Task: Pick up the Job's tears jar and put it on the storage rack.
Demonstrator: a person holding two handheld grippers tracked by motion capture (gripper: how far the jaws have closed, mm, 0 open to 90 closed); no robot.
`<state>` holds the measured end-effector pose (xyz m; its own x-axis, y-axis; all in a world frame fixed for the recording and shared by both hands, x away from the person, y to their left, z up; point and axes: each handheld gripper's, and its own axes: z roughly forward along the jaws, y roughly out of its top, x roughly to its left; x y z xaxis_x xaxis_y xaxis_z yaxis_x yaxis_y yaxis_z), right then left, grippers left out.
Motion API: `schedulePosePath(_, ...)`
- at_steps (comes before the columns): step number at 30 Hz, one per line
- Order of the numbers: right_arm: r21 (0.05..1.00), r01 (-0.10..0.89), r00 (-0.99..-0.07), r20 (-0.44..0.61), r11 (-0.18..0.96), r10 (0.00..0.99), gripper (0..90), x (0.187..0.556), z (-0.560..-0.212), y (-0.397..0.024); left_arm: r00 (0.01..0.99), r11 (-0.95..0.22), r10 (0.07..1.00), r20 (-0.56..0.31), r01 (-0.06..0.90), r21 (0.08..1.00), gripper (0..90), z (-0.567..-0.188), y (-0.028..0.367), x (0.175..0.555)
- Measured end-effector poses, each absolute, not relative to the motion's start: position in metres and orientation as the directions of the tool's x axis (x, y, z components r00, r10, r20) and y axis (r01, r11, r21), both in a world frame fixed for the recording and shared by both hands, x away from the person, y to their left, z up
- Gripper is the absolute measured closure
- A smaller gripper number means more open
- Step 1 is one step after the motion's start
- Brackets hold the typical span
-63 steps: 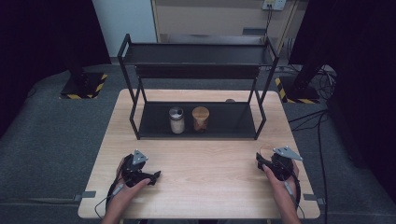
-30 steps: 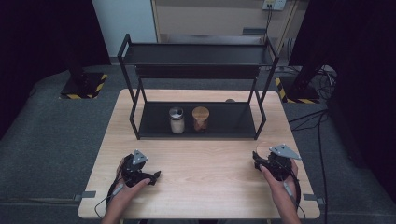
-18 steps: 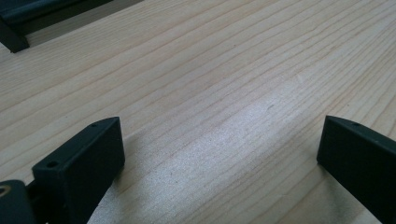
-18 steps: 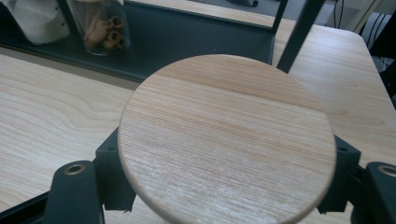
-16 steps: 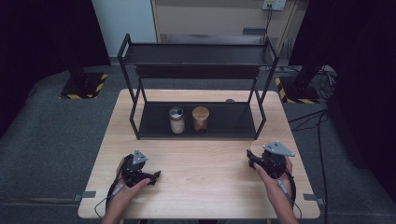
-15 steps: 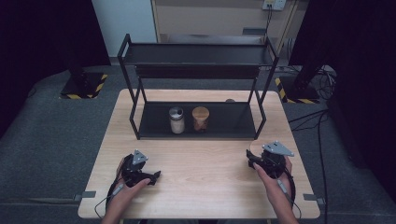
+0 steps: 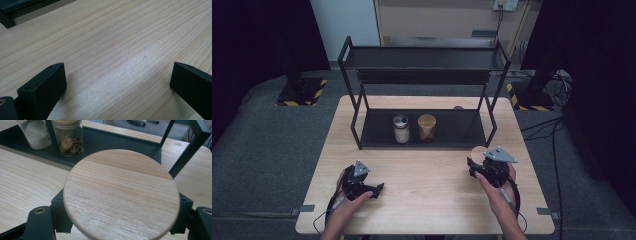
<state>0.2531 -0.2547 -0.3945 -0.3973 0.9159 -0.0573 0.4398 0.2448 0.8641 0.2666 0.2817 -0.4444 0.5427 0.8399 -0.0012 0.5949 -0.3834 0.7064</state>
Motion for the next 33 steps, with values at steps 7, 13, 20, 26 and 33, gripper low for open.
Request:
schedulePosePath(7,0.865,0.439,-0.406,-0.050,0.243,0.912,26.1,0.257,-0.396,-0.246,0.543,-0.384,0.840,-0.001,0.595,0.706,0.0,-0.444,0.282,0.267)
schedulePosePath(13,0.864,0.434,-0.419,-0.058,0.256,0.906,26.1,0.262,-0.396,-0.238,0.543,-0.384,0.840,-0.001,0.595,0.706,0.0,-0.444,0.282,0.267)
schedulePosePath(20,0.863,0.433,-0.422,-0.060,0.259,0.905,26.1,0.269,-0.395,-0.232,0.543,-0.383,0.840,-0.001,0.595,0.706,0.0,-0.444,0.282,0.267)
schedulePosePath(26,0.864,0.429,-0.429,-0.061,0.263,0.901,26.1,0.274,-0.393,-0.227,0.543,-0.384,0.840,-0.001,0.595,0.706,0.0,-0.444,0.282,0.267)
schedulePosePath(33,0.867,0.418,-0.434,-0.071,0.270,0.898,26.1,0.279,-0.386,-0.222,0.543,-0.384,0.840,0.000,0.595,0.706,0.0,-0.444,0.282,0.267)
